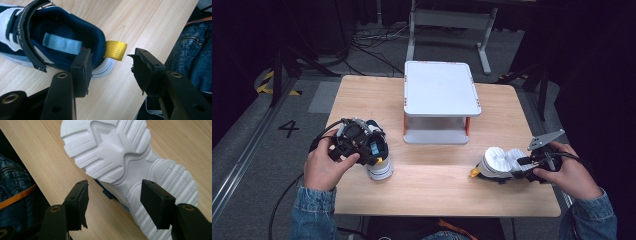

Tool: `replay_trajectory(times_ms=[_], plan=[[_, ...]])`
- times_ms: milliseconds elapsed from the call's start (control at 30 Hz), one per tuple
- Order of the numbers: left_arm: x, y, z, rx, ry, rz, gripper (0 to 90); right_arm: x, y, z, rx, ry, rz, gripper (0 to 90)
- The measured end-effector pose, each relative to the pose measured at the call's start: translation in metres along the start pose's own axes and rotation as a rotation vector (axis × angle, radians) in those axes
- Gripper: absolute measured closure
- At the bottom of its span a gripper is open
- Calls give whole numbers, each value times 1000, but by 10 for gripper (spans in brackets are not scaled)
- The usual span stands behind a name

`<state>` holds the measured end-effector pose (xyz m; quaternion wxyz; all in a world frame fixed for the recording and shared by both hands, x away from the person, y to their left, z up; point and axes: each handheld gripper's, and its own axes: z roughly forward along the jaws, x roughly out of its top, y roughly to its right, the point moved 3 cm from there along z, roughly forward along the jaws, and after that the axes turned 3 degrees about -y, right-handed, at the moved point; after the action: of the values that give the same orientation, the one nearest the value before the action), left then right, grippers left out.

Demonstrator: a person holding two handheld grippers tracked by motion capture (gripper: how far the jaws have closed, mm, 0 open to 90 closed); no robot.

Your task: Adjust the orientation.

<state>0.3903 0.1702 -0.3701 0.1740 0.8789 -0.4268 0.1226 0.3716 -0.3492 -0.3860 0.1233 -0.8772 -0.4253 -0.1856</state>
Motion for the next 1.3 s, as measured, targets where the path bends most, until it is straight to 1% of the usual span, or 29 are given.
replay_trajectory(times_ms=[67,167,233,333,533,667,733,767,800,833,867,900,933,967,1033,1067,1100,1133,1233,1300], plan=[[0,0,0,3,1,-5,496,0,0,0,2,1,3,407],[1,2,-2,11,4,-1,496,0,0,-1,1,3,2,407],[3,4,-3,17,10,14,496,0,0,-1,1,3,1,407],[6,6,-2,19,9,26,495,-1,0,-1,-2,3,3,407],[11,8,1,13,5,38,493,-2,-1,-1,-2,-1,7,407],[16,9,6,8,2,51,492,-5,0,0,-2,-4,11,407],[18,6,10,12,-13,54,489,-6,0,-1,0,-5,15,407],[18,2,14,21,-23,41,489,-7,-1,-1,-2,-4,15,407],[18,2,14,21,-23,41,489,-7,0,-1,-2,-3,15,407],[19,-2,19,6,-31,26,489,-8,0,-2,-2,-2,17,407],[19,-3,23,-4,-36,25,489,-8,0,-2,-2,-4,19,407],[19,-3,23,-4,-36,25,489,-8,0,-2,-2,-4,19,407],[21,-5,32,-23,-61,35,489,-9,-1,-2,-5,-6,25,407],[21,-5,32,-23,-61,35,491,-9,-1,-2,-5,-6,25,407],[23,-7,41,-30,-102,45,498,-11,-2,-2,-5,-9,24,407],[23,-10,49,-38,-133,47,504,-11,-2,-2,-5,-10,27,407],[23,-10,49,-38,-133,47,508,-11,-2,-2,-5,-10,27,407],[23,-11,52,-39,-143,43,508,-11,-2,-2,-5,-8,26,407],[24,-12,63,-35,-181,54,518,-13,-2,-3,-6,-10,31,407],[24,-12,69,-23,-205,63,535,-13,-1,-3,-8,-8,30,406]])
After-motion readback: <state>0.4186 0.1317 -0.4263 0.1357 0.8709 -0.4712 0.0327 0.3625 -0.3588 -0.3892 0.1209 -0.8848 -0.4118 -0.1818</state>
